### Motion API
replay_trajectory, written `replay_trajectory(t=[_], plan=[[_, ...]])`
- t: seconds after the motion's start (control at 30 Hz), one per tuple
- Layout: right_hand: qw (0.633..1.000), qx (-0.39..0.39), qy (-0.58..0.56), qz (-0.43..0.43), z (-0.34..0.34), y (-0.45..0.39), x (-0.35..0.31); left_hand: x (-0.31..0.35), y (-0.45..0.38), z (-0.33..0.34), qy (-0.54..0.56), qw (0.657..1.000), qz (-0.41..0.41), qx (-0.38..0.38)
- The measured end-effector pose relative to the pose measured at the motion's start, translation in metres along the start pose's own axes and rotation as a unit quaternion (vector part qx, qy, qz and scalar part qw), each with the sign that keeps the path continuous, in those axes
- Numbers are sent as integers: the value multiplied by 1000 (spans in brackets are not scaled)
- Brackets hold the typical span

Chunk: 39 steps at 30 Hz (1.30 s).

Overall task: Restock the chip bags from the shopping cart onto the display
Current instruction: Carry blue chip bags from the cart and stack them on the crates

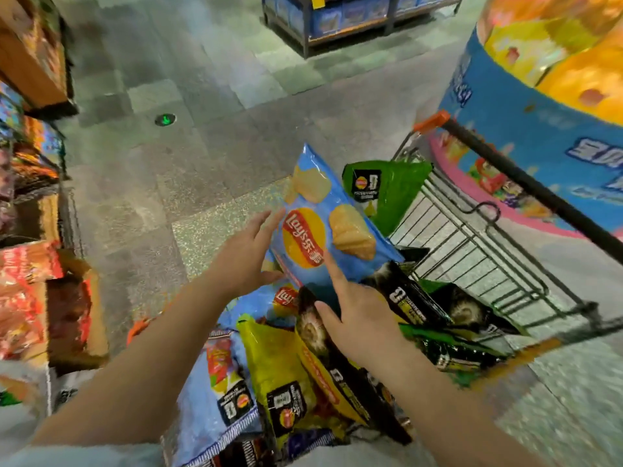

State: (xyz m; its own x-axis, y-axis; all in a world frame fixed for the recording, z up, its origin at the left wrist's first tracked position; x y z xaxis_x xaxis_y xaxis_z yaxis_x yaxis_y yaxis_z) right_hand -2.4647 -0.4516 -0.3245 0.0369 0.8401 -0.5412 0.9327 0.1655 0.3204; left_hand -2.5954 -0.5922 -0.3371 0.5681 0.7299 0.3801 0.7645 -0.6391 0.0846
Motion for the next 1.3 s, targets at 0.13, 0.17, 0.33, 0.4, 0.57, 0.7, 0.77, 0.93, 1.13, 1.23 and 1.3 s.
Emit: replay_trajectory(t=[0.13,0.17,0.33,0.4,0.57,0.7,0.77,0.93,1.13,1.23,1.3], plan=[[998,-6,-5,69,22,-13,12,-38,-23,11,-29,998,-15,-45],[997,1,-12,74,24,-17,12,-45,-29,15,-41,998,-4,-56],[994,38,-73,78,31,-36,7,-51,-50,30,1,997,42,-70],[991,67,-85,77,31,-42,6,-43,-53,30,73,995,56,-49],[983,119,-129,57,25,-50,6,-37,-56,35,173,982,66,-19],[977,176,-120,15,14,-54,1,-30,-50,28,98,990,106,6],[974,199,-105,7,5,-57,-1,-29,-48,24,105,990,89,24],[971,217,-102,-1,-6,-66,8,-39,-50,32,255,966,25,37],[974,184,-131,29,-1,-89,25,-55,-67,38,206,978,-10,10],[966,203,-161,17,-6,-96,32,-50,-75,40,199,980,-18,-12],[963,205,-173,27,-7,-100,37,-46,-77,42,226,974,-23,-13]])
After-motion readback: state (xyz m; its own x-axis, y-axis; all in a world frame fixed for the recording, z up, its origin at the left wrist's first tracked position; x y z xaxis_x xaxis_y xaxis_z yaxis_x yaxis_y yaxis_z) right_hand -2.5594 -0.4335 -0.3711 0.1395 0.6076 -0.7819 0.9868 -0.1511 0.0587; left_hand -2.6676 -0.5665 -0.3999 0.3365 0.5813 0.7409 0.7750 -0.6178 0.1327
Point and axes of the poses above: each hand's wrist, its own y-axis away from the middle knuckle, its own z-axis out of the palm, x = y × z, the point moved 7 cm from there along -y, towards the middle knuckle, and after that the axes turned 9 degrees about -x, right-handed, at the moved point
